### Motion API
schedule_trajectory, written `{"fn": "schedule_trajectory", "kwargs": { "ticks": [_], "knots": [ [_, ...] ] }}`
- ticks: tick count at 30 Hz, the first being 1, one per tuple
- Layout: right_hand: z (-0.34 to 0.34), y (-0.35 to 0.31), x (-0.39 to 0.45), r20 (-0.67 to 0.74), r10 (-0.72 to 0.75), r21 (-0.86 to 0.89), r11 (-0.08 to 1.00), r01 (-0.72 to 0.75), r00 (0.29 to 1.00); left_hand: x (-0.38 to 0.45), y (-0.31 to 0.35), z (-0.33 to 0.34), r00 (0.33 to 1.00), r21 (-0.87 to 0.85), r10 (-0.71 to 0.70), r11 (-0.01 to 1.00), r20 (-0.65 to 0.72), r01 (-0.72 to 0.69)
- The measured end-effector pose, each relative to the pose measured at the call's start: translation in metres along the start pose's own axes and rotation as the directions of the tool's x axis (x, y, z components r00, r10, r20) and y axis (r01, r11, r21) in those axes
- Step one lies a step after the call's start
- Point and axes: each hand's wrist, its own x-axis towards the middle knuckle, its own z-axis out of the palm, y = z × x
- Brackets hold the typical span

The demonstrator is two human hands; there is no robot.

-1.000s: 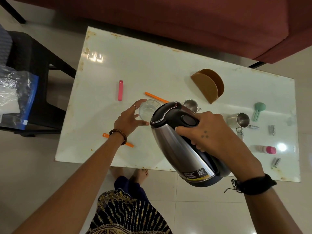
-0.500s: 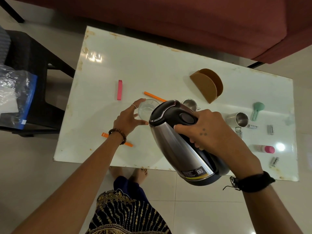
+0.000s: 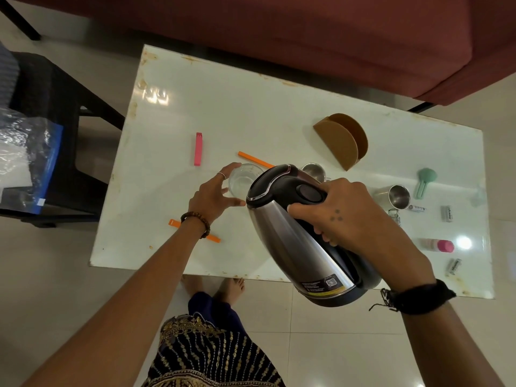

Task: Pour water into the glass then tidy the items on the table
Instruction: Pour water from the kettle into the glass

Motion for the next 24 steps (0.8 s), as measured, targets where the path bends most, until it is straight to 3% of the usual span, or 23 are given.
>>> {"fn": "schedule_trajectory", "kwargs": {
  "ticks": [17, 24],
  "knots": [
    [-0.0033, 0.0043, -0.0043, 0.01, 0.032, -0.043, 0.999, -0.031, 0.999, -0.0045, 0.0074, -0.0009, 1.0, 0.007, -0.026, 1.0, 0.016, 0.026],
    [-0.0043, 0.0012, -0.0047, 0.038, 0.027, 0.015, 1.0, -0.027, 0.999, -0.0043, 0.0068, -0.0017, 1.0, -0.021, -0.023, 1.0, 0.016, 0.023]
  ]
}}
